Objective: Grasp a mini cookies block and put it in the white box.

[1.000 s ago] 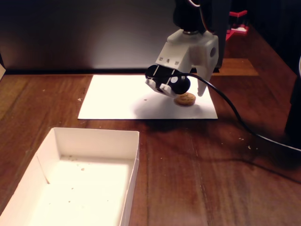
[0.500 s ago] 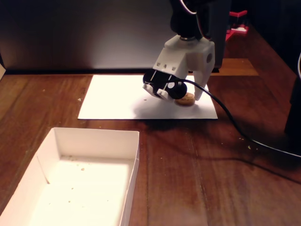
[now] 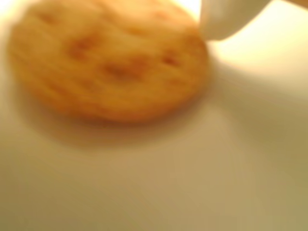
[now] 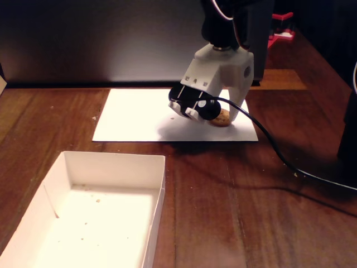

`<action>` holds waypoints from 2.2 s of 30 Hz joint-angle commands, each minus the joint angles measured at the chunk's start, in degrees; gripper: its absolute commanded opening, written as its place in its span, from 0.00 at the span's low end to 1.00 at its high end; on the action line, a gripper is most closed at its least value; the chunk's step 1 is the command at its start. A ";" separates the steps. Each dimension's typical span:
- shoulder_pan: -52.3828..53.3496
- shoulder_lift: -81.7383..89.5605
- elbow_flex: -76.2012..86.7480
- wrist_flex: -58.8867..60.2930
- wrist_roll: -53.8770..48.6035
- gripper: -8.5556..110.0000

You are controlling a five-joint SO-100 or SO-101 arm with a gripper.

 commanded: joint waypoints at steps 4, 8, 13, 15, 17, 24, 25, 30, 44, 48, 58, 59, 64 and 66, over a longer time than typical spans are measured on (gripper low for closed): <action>-0.35 4.57 -0.79 1.14 0.18 0.37; -0.70 5.45 -0.26 2.99 0.44 0.37; 0.00 5.45 0.88 2.81 0.53 0.37; 0.18 5.10 1.41 2.02 0.44 0.37; 0.26 4.22 1.49 1.49 0.44 0.37; 0.44 3.16 1.67 -1.05 0.44 0.37; 0.44 3.08 1.67 -1.32 0.44 0.37; 0.44 1.85 1.58 -2.02 0.35 0.37; 0.26 0.09 1.49 -2.29 0.62 0.36; 0.18 0.88 1.58 -2.72 0.44 0.35; 0.18 0.53 1.58 -3.16 0.62 0.30; 0.18 0.53 1.58 -3.34 0.70 0.29; 0.26 0.26 1.58 -3.60 0.97 0.23; 0.35 0.18 1.58 -3.78 0.97 0.21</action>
